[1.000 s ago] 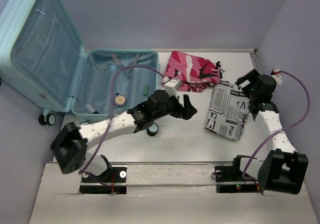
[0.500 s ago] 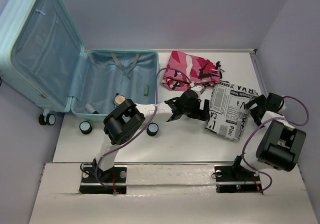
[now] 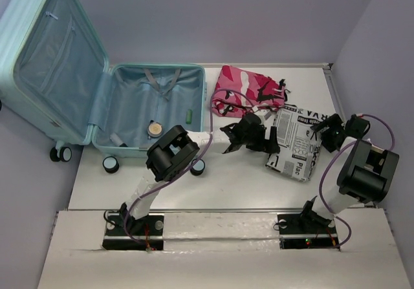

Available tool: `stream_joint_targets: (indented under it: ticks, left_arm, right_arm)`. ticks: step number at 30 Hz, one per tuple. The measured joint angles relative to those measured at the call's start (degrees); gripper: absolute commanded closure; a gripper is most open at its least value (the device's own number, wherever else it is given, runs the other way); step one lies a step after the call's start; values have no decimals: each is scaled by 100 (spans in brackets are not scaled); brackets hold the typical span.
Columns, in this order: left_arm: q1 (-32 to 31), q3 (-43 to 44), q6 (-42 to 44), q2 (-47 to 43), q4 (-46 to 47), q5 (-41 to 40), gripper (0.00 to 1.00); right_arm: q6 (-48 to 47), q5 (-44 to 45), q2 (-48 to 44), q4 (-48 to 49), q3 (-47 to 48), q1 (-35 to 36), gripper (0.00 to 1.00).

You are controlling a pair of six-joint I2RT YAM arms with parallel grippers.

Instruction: Pack the luggage

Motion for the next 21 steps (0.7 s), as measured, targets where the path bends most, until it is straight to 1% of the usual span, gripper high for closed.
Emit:
stream_joint_targets:
  ticks: [3, 7, 8, 10, 12, 13, 14, 15, 16, 17, 18, 20, 21]
  left_arm:
    - [0, 109, -92, 127, 103, 103, 10]
    - [-9, 256, -177, 291, 247, 188, 14]
    - [-13, 280, -181, 321, 262, 192, 14]
    - [-17, 308, -219, 354, 289, 205, 15]
    - [-17, 317, -245, 369, 304, 205, 16]
    - [-17, 317, -262, 372, 308, 203, 18]
    - [-20, 319, -271, 372, 306, 199, 20]
    - [-20, 319, -280, 374, 306, 192, 22]
    - [-22, 319, -284, 374, 304, 175, 24]
    - [-24, 319, -289, 374, 299, 157, 27]
    - [-24, 319, -286, 374, 297, 144, 28]
    - [-26, 319, -291, 385, 284, 116, 34]
    - [-26, 319, -308, 398, 291, 111, 41]
  right_arm:
    - [55, -431, 173, 181, 28, -39, 18]
    - [166, -809, 310, 564, -76, -63, 24]
    - [203, -872, 308, 669, -140, -66, 29]
    - [229, -970, 310, 828, -236, -66, 30]
    - [310, -1091, 339, 940, -319, -70, 39]
    - [341, -1150, 367, 1036, -358, -70, 40]
    - [365, -1209, 400, 1097, -396, -72, 44]
    - [424, -1283, 433, 1187, -437, -81, 54]
    - [442, -1325, 446, 1237, -459, -85, 59]
    - [439, -1375, 481, 1311, -507, -96, 61]
    - [483, -1392, 505, 1327, -538, -96, 63]
    - [551, -1534, 560, 1416, -627, -107, 78]
    - [560, -1576, 566, 1460, -658, -101, 83]
